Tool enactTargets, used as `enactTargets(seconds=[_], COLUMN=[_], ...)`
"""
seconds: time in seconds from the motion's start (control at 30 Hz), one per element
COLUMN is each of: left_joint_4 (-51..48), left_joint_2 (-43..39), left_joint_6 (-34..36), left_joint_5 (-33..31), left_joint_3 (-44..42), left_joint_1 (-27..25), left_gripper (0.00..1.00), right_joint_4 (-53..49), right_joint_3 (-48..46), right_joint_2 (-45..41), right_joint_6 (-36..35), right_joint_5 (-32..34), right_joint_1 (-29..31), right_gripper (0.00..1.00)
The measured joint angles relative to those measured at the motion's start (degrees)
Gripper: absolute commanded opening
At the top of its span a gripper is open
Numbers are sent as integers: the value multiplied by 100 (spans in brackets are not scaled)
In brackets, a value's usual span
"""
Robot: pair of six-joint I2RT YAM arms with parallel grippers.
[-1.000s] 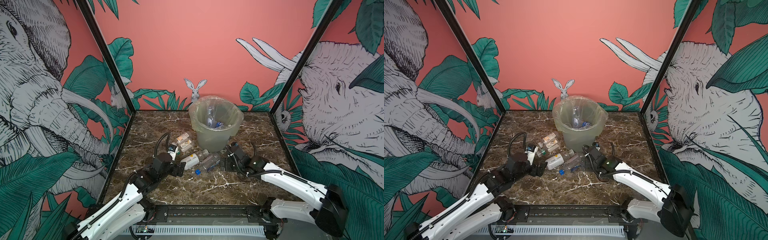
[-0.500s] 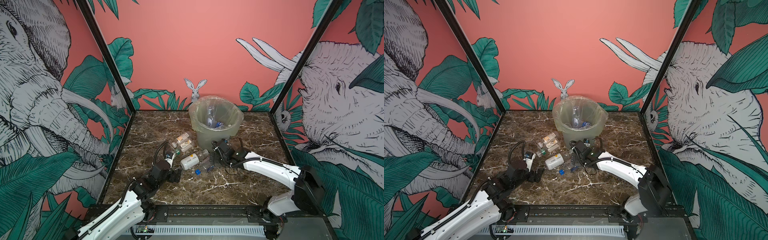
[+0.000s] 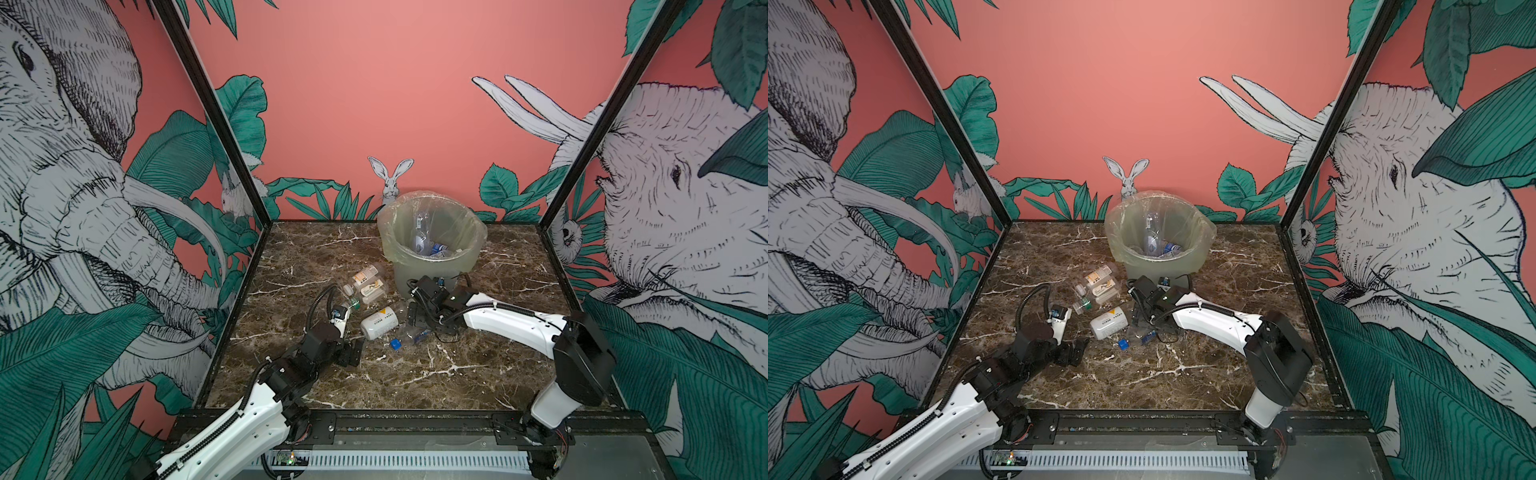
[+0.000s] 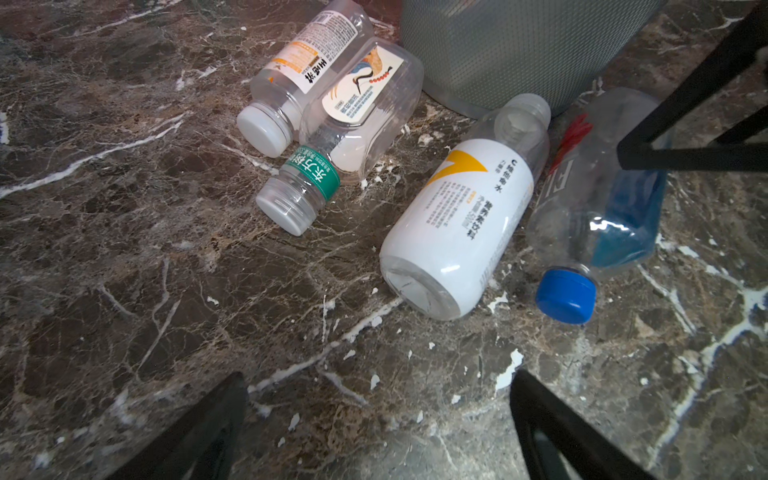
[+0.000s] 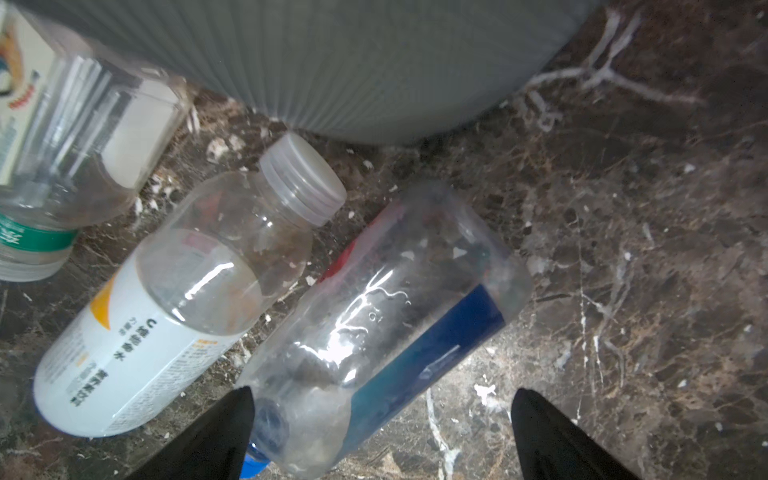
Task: Throw the plastic bottles in the bin
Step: 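Move the right gripper over the clear red-and-blue-labelled bottle and lower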
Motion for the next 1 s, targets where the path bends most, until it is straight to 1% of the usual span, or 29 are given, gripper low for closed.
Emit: enactTargets(seconds=[0.17,0.5,0.77,1.0], left_joint_4=[15,17,17,17], left_joint_2=[-55,-52,-52,-46], left_joint_6=[4,24,24,26], left_joint_5=[15,26,26,26], left_joint_3=[-11,-28,-28,-28], left_joint_1=[0,0,0,0], left_gripper=[100,99,100,100], right_joint_4=[-94,-391,-415,-531], right_joint_3=[160,590,544,15], right_joint_2=[254,592,669,577], right_joint_6=[101,72,9,-81], right_joint_5=[-66,-13,-13,109], right_joint_1=[7,63,63,63], right_gripper=[99,99,99,98])
